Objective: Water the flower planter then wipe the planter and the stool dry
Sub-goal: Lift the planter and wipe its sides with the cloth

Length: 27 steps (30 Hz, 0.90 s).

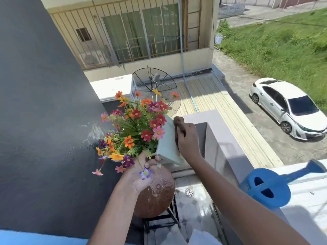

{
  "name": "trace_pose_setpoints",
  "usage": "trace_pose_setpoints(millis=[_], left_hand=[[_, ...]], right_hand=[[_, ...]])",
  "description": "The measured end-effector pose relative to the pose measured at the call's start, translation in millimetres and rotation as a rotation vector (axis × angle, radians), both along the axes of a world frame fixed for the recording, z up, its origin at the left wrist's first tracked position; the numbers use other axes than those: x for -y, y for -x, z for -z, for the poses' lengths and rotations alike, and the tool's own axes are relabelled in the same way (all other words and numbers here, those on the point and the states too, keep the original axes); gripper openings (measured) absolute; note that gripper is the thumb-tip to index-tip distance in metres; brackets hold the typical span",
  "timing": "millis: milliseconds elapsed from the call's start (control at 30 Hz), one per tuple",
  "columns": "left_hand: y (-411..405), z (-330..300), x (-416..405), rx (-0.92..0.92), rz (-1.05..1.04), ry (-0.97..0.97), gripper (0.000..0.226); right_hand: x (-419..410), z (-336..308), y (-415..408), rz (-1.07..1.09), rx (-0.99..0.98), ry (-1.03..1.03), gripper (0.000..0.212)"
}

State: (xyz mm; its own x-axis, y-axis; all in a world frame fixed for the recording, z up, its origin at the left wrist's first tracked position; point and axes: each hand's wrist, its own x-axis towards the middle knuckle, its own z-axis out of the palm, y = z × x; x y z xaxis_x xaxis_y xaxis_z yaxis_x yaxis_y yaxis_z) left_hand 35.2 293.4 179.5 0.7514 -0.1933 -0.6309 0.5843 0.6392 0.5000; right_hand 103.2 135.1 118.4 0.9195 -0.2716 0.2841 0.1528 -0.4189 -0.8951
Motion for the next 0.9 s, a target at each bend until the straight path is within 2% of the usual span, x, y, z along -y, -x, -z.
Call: trace_pose_setpoints(millis=[233, 433, 500, 533, 567, 600, 667, 767, 900], left_hand=[[-9, 11, -4, 0.020, -0.016, -0.091, 0.030], [-5, 20, -1, 0.036, -0.046, -0.117, 0.036], [3, 12, -3, 0.055, 0.010, -0.209, 0.028], [5, 15, -8, 0.071, 0.041, -0.344, 0.026], [8, 13, -13, 0.068, 0.066, -0.480, 0.026], [8, 15, -19, 0.085, 0.093, -0.538, 0.026], [4, 17, -31, 0.155, 0.156, -0.445, 0.018], [-1, 13, -47, 0.235, 0.223, -0.490, 0.014], [-5, 0, -62, 0.318, 0.416, -0.696, 0.025]], right_hand=[[-28, 15, 39, -0.078, -0.013, 0.056, 0.041], [-47, -23, 44, -0.139, 0.035, -0.093, 0.038], [-39, -30, 37, -0.114, 0.047, -0.114, 0.031], [-34, -34, 32, -0.091, 0.030, -0.124, 0.025], [-28, -38, 26, -0.065, 0.003, -0.158, 0.019], [-22, -41, 18, -0.045, -0.033, -0.205, 0.017], [-8, -47, 4, -0.039, -0.088, -0.254, 0.026], [9, -57, -8, -0.137, -0.184, -0.159, 0.047], [20, -74, -12, -0.289, -0.437, -0.033, 0.045]])
